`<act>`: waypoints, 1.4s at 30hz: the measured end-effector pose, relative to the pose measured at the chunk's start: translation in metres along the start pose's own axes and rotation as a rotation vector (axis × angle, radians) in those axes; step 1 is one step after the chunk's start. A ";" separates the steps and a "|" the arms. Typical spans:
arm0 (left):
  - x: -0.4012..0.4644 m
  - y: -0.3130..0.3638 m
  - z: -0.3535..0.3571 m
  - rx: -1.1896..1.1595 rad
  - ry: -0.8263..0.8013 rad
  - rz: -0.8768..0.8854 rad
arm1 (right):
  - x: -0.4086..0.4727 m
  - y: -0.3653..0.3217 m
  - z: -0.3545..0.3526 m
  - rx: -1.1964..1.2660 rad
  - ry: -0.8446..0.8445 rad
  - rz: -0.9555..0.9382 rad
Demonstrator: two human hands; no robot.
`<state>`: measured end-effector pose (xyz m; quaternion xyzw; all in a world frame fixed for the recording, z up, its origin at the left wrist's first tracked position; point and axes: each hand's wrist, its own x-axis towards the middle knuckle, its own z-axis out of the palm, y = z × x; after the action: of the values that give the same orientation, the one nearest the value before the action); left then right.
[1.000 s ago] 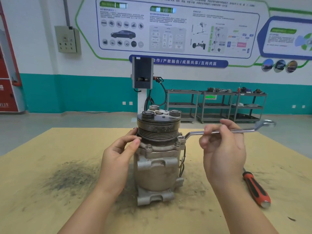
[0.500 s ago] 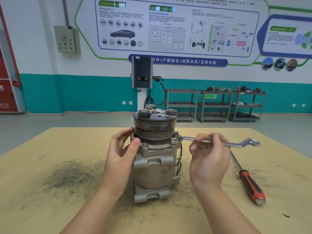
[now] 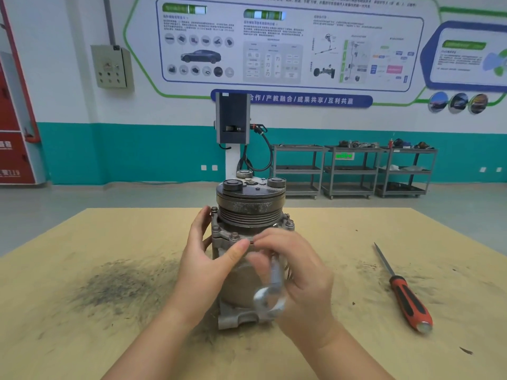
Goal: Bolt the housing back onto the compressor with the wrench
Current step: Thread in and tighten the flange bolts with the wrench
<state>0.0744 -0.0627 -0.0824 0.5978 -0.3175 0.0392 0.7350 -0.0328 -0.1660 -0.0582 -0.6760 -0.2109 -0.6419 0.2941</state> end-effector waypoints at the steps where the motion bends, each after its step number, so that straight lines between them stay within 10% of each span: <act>1: 0.000 0.000 0.000 0.008 0.003 0.008 | 0.005 -0.001 -0.004 0.040 0.032 0.032; 7: 0.000 0.002 -0.003 0.070 -0.027 0.019 | 0.034 0.012 -0.026 0.413 0.473 0.713; 13: 0.002 0.005 -0.006 0.093 -0.048 0.010 | 0.043 0.032 -0.040 0.721 0.399 1.046; 18: 0.004 0.004 -0.009 0.077 -0.062 -0.004 | 0.043 0.034 -0.040 0.666 0.425 0.996; 23: 0.006 0.002 -0.010 0.075 -0.073 0.001 | 0.018 0.019 -0.019 0.312 0.417 0.458; 31: 0.009 -0.003 -0.009 -0.011 -0.071 -0.016 | -0.002 0.007 0.002 -0.044 -0.186 -0.049; 42: 0.010 0.004 -0.013 0.051 -0.091 0.018 | 0.041 0.016 -0.032 0.602 0.454 0.865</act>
<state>0.0868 -0.0529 -0.0751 0.6148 -0.3548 0.0266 0.7039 -0.0421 -0.2030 -0.0195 -0.4326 -0.0203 -0.5039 0.7473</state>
